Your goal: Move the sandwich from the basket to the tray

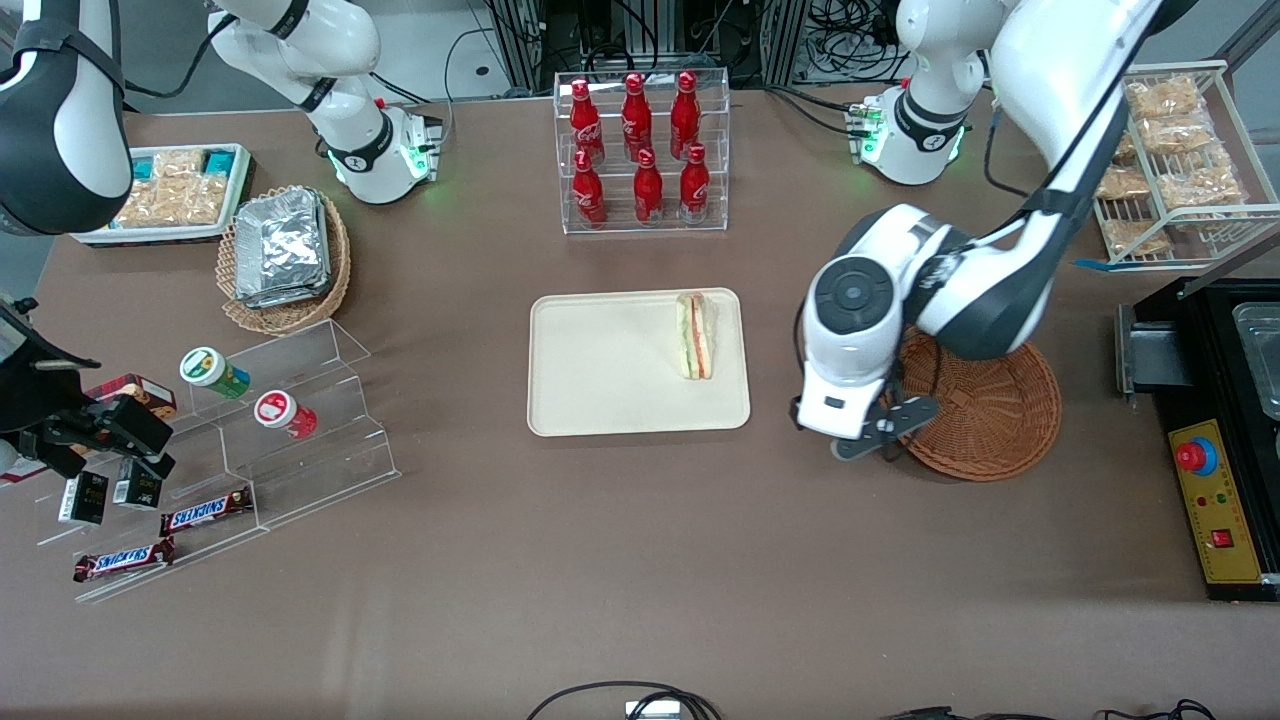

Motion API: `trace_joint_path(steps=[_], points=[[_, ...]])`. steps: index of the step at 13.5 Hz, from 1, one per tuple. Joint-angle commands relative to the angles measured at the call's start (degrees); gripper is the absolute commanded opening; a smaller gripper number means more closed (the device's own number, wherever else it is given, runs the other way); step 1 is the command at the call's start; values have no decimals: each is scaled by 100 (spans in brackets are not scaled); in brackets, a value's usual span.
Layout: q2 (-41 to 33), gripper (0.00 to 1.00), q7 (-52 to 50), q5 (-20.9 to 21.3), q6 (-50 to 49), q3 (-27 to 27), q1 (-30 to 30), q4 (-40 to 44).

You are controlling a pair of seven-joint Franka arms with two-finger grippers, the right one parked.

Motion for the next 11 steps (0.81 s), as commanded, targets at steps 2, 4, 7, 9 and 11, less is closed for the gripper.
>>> trace_joint_path(steps=[2, 4, 7, 9, 11], points=[[-528, 100, 721, -529, -154, 5, 363, -64], [-993, 100, 1432, -1090, -163, 661, 267, -107], [-1644, 100, 3030, -1918, -627, 1435, 214, -143], [-1952, 100, 3779, -2104, -970, 1805, 170, -160], [-2234, 100, 4508, -2402, -1173, 2209, 108, -178]])
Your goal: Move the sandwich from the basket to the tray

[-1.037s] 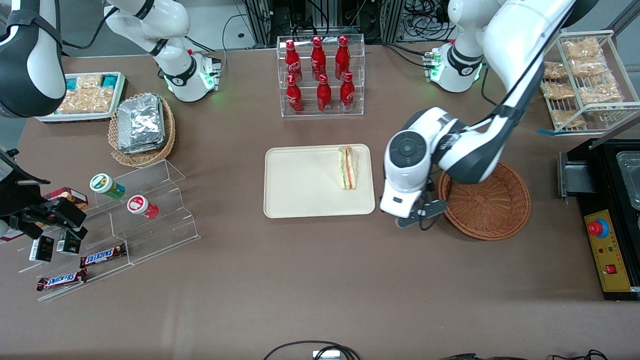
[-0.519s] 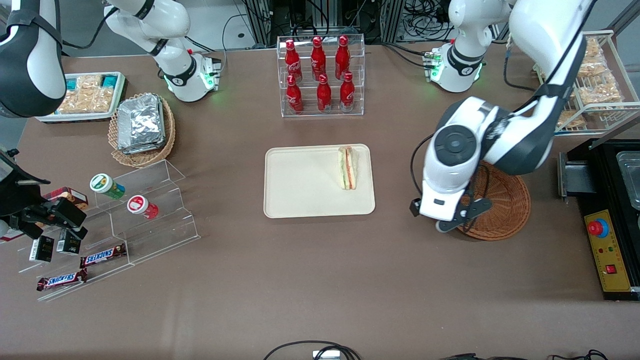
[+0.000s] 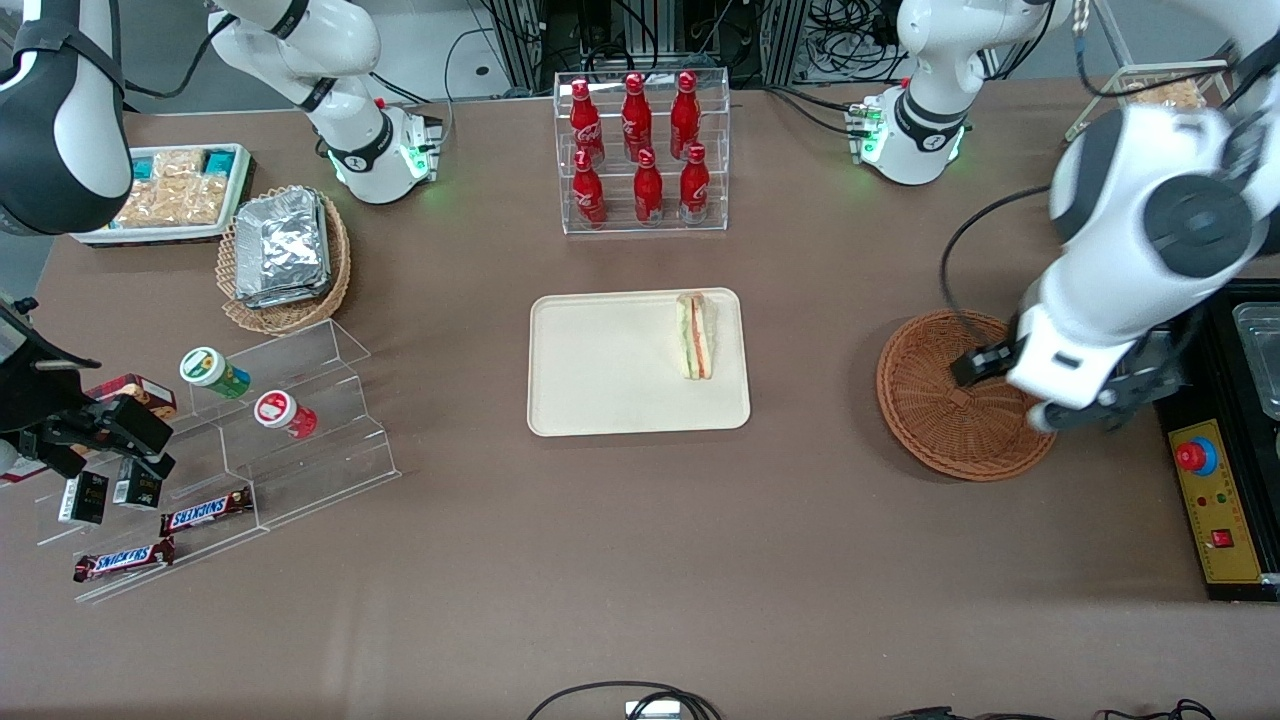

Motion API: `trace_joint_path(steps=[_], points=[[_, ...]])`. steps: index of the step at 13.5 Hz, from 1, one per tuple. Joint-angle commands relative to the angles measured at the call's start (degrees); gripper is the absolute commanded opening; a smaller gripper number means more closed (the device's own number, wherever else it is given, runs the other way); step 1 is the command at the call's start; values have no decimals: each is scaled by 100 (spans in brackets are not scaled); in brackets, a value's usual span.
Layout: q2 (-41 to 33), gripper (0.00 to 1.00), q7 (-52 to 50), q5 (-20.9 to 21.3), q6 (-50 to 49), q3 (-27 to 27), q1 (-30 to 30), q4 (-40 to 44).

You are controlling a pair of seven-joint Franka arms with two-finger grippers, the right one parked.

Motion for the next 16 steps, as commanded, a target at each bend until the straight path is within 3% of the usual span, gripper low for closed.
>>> trace_joint_path(steps=[1, 9, 16], points=[[-485, 100, 926, -326, -235, 469, -137, -194], [-1101, 100, 2528, -704, -789, 840, -129, -132], [-1242, 100, 2862, -941, -956, 875, -129, -115]])
